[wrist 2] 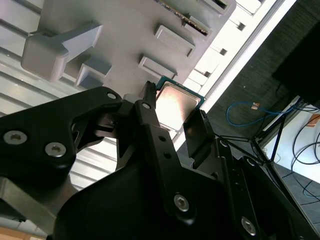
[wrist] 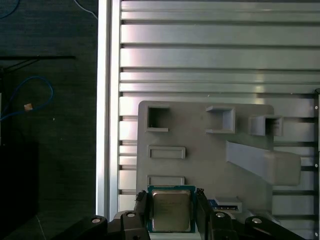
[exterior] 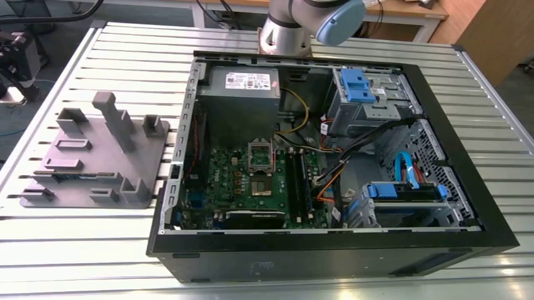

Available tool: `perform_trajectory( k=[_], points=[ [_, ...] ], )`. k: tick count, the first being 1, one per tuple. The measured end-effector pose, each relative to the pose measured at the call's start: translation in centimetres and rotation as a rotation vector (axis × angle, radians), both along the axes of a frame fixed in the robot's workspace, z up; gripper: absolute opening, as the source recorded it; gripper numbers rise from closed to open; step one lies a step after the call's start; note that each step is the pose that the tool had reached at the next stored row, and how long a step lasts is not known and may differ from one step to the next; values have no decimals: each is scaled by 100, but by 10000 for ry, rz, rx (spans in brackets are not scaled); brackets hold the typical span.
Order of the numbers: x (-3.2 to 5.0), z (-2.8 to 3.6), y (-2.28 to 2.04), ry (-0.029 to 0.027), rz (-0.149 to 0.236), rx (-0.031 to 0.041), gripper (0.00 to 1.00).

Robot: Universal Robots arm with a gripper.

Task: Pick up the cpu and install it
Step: 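Pick up the cpu and move it towards the insertion slot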

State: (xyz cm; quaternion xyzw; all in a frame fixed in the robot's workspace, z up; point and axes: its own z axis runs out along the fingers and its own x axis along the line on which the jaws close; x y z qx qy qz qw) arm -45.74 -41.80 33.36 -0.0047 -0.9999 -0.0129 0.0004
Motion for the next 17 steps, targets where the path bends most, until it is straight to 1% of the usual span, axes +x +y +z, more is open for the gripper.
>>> perform_trajectory(
  k=[17],
  points=[
    [0, 39, 0, -1, 0, 0, 47]
  ],
)
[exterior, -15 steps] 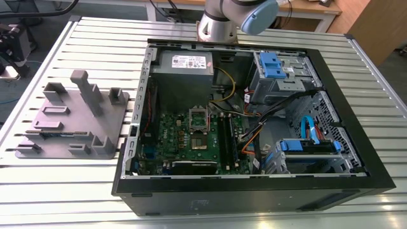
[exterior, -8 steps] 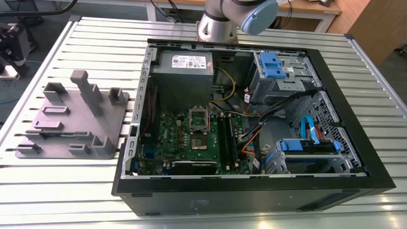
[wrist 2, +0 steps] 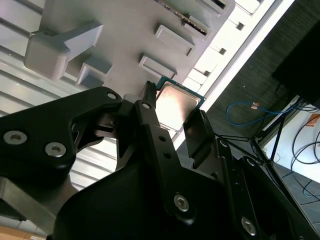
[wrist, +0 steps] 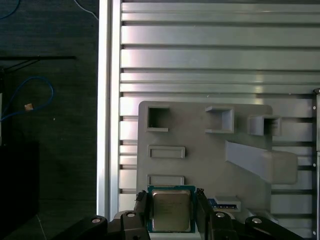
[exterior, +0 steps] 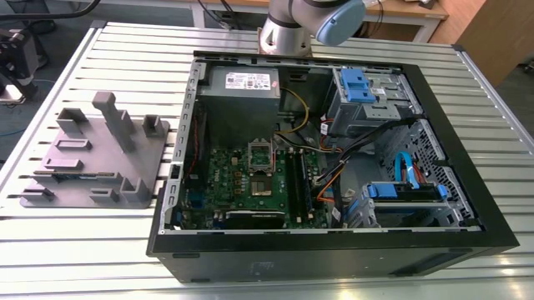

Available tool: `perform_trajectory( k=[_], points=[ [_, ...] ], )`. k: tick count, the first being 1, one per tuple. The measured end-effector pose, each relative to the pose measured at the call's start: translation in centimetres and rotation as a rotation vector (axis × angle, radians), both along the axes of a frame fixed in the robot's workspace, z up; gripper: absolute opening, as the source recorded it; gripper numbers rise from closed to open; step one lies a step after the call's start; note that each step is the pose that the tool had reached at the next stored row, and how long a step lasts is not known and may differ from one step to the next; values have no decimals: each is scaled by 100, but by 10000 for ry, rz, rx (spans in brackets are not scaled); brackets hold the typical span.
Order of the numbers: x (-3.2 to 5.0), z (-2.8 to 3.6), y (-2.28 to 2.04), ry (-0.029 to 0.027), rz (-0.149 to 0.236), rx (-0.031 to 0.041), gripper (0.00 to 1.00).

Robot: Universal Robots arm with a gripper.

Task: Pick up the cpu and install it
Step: 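Pick up the cpu and move it towards the insertion slot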

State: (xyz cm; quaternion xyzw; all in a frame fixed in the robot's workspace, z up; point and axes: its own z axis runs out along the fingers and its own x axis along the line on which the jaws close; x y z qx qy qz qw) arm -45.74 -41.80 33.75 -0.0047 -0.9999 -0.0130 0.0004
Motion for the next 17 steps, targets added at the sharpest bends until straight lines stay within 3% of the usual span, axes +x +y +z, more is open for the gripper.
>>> perform_trajectory(
  k=[17],
  points=[
    [0, 38, 0, 1, 1, -1, 47]
  ],
)
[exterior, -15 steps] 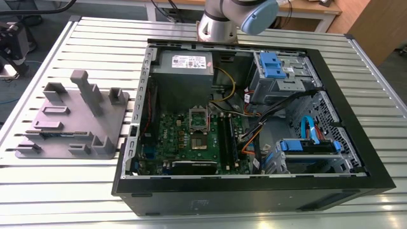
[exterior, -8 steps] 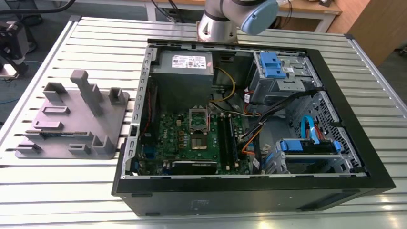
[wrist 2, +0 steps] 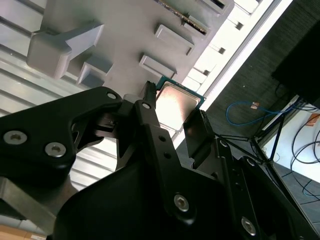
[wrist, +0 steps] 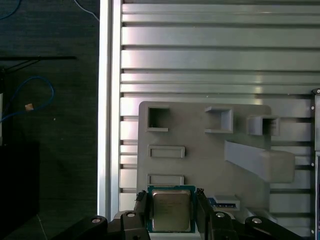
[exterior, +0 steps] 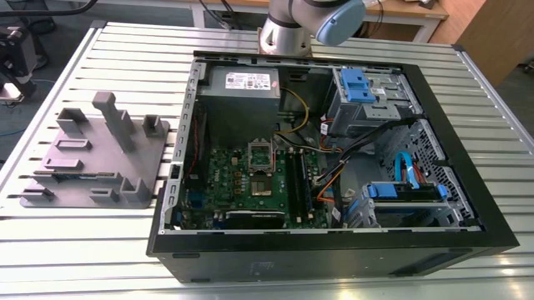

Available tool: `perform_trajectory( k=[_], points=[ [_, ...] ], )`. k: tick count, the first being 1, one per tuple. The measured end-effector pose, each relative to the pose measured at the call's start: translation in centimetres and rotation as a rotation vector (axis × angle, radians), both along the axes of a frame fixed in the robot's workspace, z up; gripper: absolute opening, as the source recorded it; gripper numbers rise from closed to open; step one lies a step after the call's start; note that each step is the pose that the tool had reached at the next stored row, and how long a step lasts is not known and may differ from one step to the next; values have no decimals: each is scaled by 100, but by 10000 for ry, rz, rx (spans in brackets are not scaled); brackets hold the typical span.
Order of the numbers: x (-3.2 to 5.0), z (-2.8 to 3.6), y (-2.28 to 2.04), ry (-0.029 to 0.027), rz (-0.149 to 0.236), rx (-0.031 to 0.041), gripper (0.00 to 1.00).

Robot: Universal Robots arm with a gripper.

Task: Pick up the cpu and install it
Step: 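Pick up the cpu and move it towards the insertion slot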

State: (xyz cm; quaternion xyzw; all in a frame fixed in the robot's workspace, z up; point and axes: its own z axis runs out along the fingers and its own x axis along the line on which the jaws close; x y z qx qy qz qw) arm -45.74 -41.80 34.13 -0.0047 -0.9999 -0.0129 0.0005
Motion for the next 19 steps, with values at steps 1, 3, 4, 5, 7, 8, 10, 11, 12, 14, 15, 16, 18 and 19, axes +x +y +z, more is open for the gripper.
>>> perform_trajectory(
  k=[1, 3, 4, 5, 7, 8, 10, 11, 12, 14, 15, 16, 18, 19],
  points=[
    [0, 4, 0, -1, 0, 0, 47],
    [0, 11, 0, -1, 0, 0, 47],
    [0, 14, 0, 0, 0, 0, 47],
    [0, 18, 0, -1, -1, 0, 47],
    [0, 24, 0, -2, 0, 1, 47],
    [0, 27, 0, -2, 1, 1, 47],
    [0, 32, 1, -1, 0, 0, 47],
    [0, 34, 1, -1, 0, 1, 47],
    [0, 36, 1, -2, 0, 0, 47],
    [0, 41, 1, -1, 0, 1, 47],
    [0, 43, 1, -1, 0, 0, 47],
    [0, 46, 2, -1, 0, 0, 47],
    [0, 51, 2, -1, 0, 0, 47],
    [0, 53, 2, -1, 0, 0, 47]
  ],
)
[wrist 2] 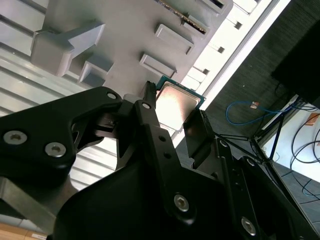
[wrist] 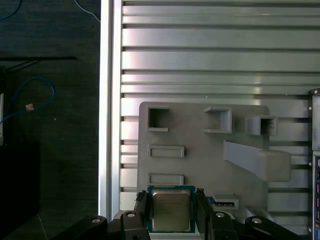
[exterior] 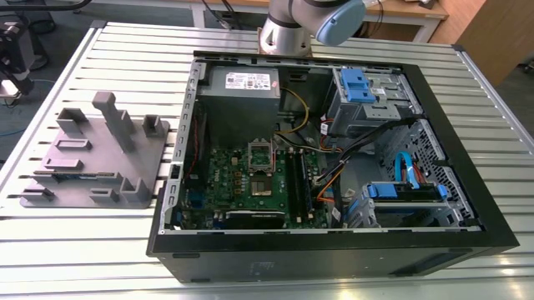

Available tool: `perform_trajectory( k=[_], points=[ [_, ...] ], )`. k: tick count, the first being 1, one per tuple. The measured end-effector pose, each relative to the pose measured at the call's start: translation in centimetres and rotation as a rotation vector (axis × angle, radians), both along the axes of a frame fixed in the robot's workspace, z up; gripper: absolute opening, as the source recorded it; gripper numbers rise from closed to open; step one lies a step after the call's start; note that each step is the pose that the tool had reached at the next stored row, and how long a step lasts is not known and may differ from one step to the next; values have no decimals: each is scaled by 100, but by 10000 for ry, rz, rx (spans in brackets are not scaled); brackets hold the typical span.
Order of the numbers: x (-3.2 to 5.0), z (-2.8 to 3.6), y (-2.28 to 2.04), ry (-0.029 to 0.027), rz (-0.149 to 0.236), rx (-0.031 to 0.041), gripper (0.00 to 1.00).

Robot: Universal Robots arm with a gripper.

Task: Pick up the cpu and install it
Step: 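Pick up the cpu and move it towards the insertion slot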

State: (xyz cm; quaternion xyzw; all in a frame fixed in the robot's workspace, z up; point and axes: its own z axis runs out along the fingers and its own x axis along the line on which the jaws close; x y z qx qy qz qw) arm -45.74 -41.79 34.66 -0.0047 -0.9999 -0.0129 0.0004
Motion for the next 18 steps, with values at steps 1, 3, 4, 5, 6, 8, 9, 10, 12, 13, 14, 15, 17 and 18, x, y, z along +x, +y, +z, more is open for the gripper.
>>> perform_trajectory(
  k=[1, 3, 4, 5, 6, 8, 9, 10, 12, 13, 14, 15, 17, 18],
  points=[
    [0, 3, 0, 0, 1, 0, 47],
    [0, 8, 0, 0, 0, 0, 47],
    [0, 10, 0, 0, 0, 0, 47],
    [0, 12, 0, -1, 0, 0, 47],
    [0, 15, 0, 0, 0, 0, 47],
    [0, 19, 0, -1, 0, 0, 47],
    [0, 21, 0, -1, 0, 0, 47],
    [0, 23, 0, 0, 0, 0, 47],
    [0, 27, 0, 0, -1, 0, 47],
    [0, 29, 0, 0, 0, 0, 47],
    [0, 31, 0, 0, 0, 0, 47],
    [0, 33, 0, 0, 0, 0, 47],
    [0, 38, 0, 0, 0, 0, 47],
    [0, 40, 0, 0, 0, 0, 47]
  ],
)
